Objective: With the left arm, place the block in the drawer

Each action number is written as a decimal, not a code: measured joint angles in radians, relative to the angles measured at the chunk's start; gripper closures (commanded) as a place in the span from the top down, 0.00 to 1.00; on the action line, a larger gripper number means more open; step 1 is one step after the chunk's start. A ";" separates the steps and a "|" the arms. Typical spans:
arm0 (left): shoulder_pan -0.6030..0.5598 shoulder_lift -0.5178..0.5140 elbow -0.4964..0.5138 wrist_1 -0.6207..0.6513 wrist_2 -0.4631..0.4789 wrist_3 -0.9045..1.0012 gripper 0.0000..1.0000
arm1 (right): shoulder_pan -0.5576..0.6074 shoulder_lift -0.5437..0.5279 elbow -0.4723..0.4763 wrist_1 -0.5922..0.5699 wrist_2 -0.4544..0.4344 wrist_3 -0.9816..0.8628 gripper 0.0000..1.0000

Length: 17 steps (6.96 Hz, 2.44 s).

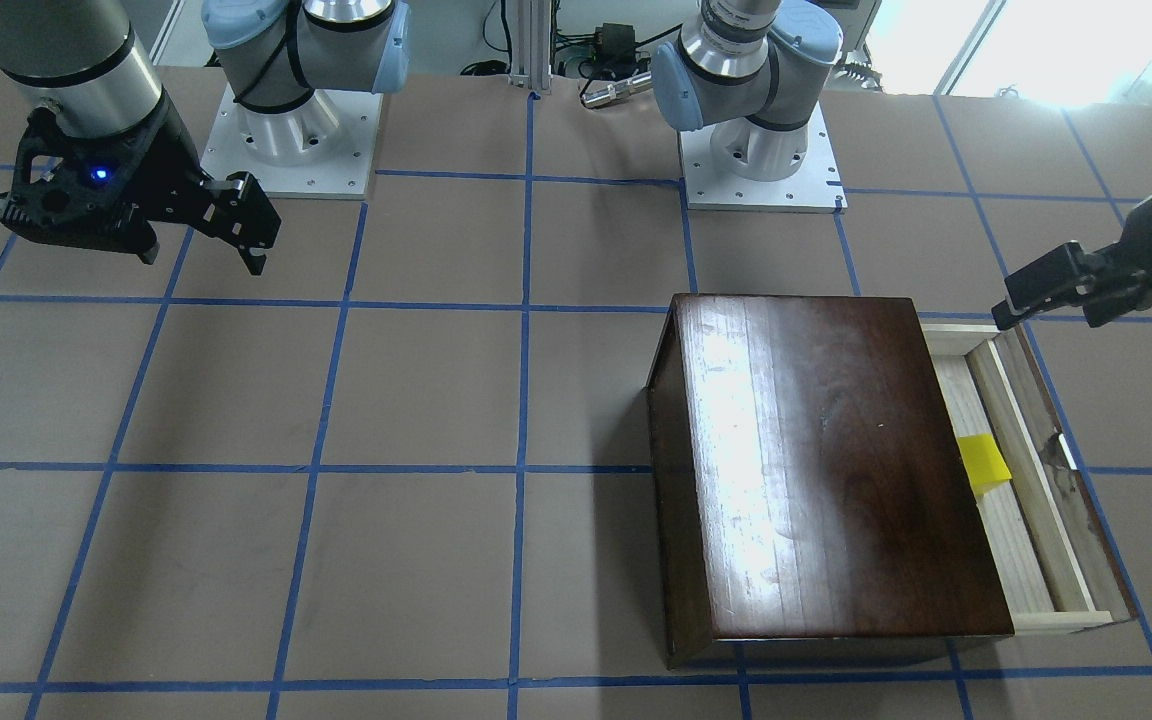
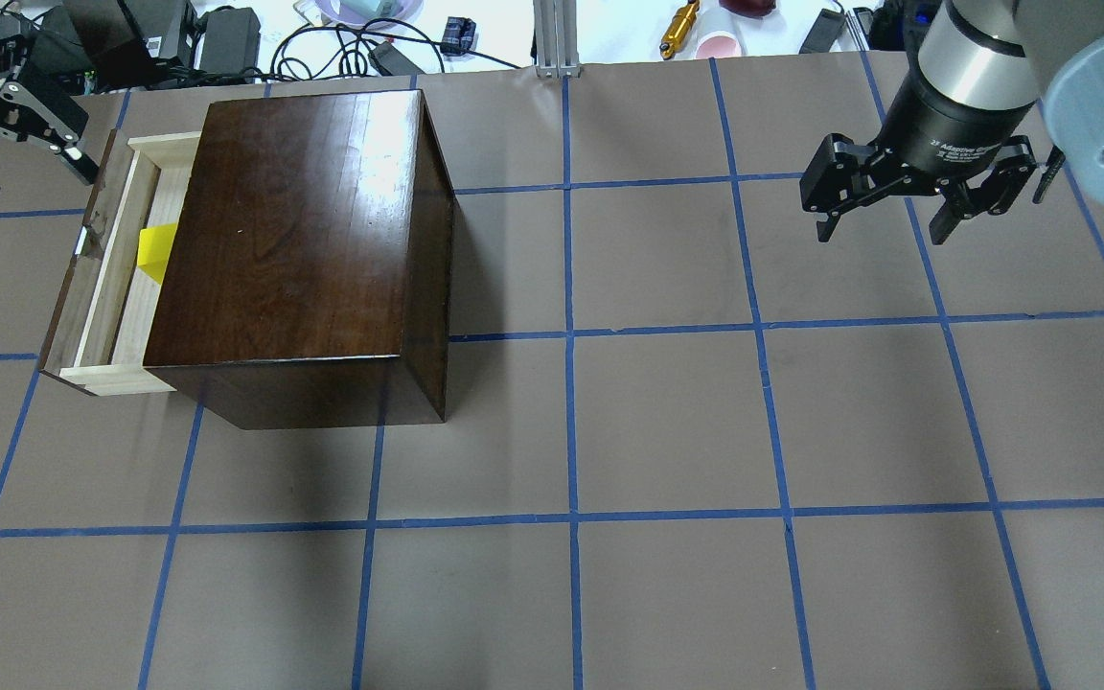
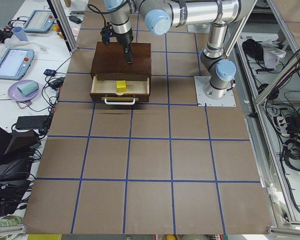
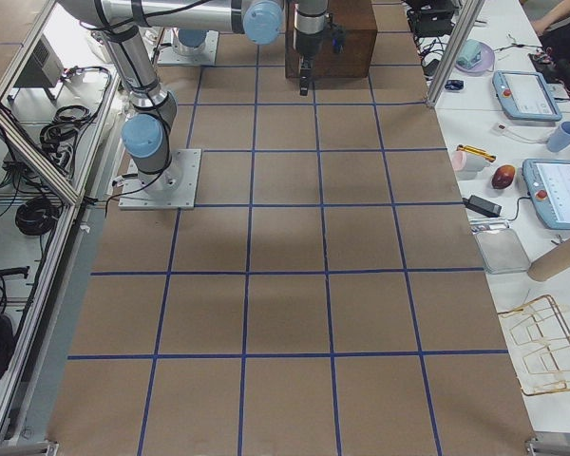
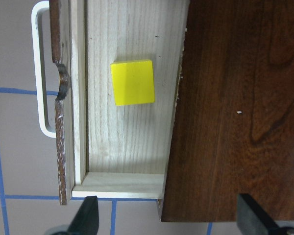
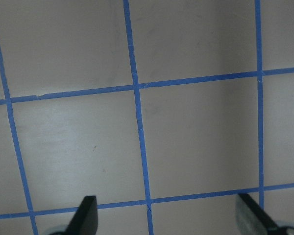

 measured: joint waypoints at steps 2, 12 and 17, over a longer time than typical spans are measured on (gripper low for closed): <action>-0.007 0.055 -0.045 0.002 0.008 -0.015 1.00 | 0.000 0.000 0.000 0.000 0.000 0.000 1.00; -0.310 0.062 -0.151 0.212 0.092 -0.282 1.00 | 0.000 0.000 0.000 0.000 0.000 0.000 1.00; -0.304 0.065 -0.148 0.221 0.091 -0.274 1.00 | 0.000 0.000 0.000 0.000 0.000 0.000 1.00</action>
